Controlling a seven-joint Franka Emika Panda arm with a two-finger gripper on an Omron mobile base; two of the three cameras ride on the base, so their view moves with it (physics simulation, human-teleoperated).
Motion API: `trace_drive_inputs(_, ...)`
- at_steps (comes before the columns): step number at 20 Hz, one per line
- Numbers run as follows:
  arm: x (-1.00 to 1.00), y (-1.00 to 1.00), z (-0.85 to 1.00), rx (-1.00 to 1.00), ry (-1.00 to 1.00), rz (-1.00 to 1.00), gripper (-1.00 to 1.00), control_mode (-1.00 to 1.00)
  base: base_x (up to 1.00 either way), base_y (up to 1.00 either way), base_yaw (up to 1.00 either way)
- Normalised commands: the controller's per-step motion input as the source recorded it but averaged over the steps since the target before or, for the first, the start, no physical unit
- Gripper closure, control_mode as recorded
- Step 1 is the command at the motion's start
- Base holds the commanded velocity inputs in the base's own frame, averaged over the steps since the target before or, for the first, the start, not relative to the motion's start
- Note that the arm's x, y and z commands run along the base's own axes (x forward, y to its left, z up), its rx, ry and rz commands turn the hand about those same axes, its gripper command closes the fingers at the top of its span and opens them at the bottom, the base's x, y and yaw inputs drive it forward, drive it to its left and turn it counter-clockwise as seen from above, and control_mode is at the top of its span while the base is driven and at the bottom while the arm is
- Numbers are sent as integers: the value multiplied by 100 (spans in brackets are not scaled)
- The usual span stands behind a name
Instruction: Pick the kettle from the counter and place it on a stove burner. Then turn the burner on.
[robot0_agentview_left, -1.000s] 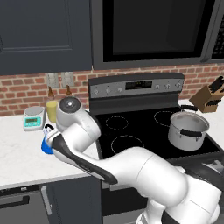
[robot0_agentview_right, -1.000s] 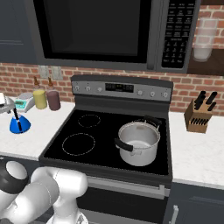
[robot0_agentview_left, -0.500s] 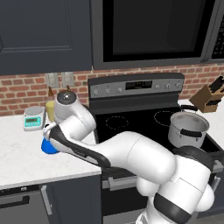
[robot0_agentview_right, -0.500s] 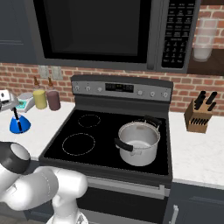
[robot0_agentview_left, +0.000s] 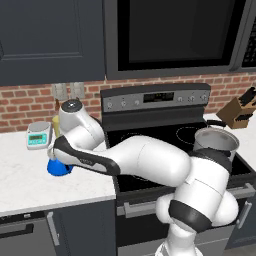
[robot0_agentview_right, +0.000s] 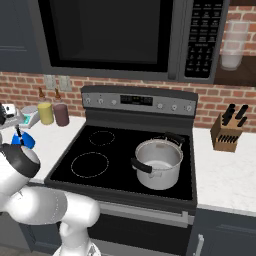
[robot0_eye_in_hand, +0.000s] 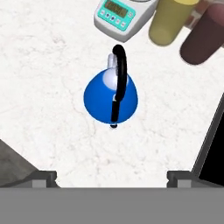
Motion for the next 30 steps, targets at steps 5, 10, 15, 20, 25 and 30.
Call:
trace_drive_inputs(5,26,3,-25,-9,0,0,-100,-100,0,0,0)
trace_drive_inputs(10,10,8,-6,-1,-1,0,-100,-100,0,0,0)
trace_drive_inputs(15,16,22,-7,0,0,0,-100,-100,0,0,0)
trace_drive_inputs(20,14,15,-17,0,0,0,-100,-100,0,0,0)
trace_drive_inputs(25,20,8,-9,0,-3,0,-100,-100,0,0,0)
trace_drive_inputs(30,14,0,-4,0,-1,0,-100,-100,0,0,0)
